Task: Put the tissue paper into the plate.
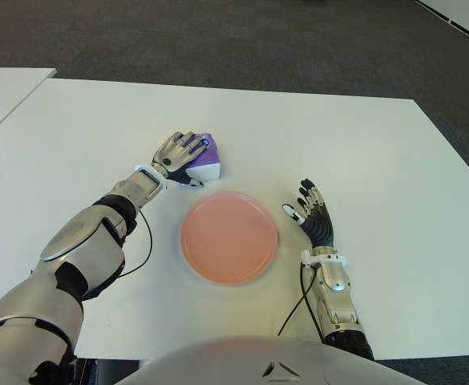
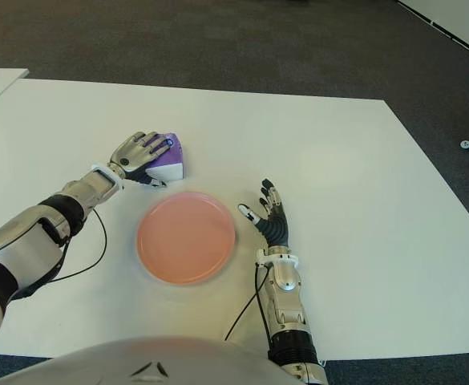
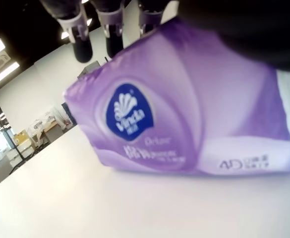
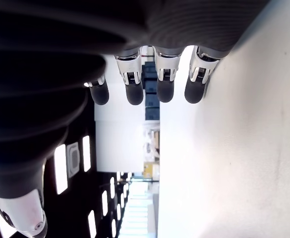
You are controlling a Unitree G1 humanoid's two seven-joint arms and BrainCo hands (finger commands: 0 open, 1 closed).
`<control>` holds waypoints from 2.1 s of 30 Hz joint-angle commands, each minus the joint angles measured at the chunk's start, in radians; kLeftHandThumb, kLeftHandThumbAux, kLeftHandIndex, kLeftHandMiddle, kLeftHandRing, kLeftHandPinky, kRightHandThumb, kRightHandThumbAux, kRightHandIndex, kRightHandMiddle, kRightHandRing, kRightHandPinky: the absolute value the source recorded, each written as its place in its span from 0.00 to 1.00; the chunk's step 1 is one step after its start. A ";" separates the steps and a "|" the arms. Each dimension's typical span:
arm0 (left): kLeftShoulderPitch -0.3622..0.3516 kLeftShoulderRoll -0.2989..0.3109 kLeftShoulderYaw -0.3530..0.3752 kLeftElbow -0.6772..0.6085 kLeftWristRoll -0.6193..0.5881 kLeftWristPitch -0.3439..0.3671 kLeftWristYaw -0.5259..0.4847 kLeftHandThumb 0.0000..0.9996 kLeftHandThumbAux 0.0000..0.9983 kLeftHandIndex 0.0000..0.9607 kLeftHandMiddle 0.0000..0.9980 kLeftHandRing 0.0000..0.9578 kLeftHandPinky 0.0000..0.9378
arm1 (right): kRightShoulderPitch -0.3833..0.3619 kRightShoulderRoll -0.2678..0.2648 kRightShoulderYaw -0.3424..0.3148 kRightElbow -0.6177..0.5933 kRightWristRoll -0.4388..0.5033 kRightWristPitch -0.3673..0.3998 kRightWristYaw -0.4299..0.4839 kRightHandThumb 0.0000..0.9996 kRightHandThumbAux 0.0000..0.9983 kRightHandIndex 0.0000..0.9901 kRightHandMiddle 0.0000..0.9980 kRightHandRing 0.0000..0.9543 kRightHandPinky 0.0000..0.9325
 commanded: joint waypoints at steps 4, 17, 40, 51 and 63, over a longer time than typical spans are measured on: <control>0.093 -0.017 -0.073 0.048 0.033 -0.072 -0.051 0.16 0.45 0.32 0.52 0.54 0.58 | 0.079 0.006 -0.007 0.133 0.004 0.111 -0.002 0.07 0.66 0.00 0.00 0.00 0.00; 0.107 -0.030 -0.053 0.050 -0.030 -0.084 0.006 0.72 0.69 0.46 0.79 0.83 0.90 | 0.074 0.009 -0.009 0.143 0.002 0.102 -0.007 0.08 0.67 0.00 0.00 0.00 0.00; 0.120 -0.038 -0.043 0.051 -0.095 -0.139 0.049 0.75 0.69 0.46 0.86 0.90 0.93 | 0.083 0.007 -0.002 0.130 -0.005 0.092 -0.004 0.09 0.64 0.00 0.00 0.00 0.00; 0.120 -0.040 -0.032 0.055 -0.117 -0.139 0.056 0.75 0.69 0.46 0.85 0.90 0.91 | 0.079 0.012 0.000 0.134 -0.009 0.084 -0.008 0.10 0.66 0.00 0.00 0.00 0.00; 0.062 0.024 0.024 0.007 -0.152 -0.175 0.042 0.75 0.70 0.46 0.86 0.90 0.92 | 0.074 0.016 0.002 0.138 -0.010 0.086 -0.009 0.09 0.69 0.00 0.00 0.00 0.00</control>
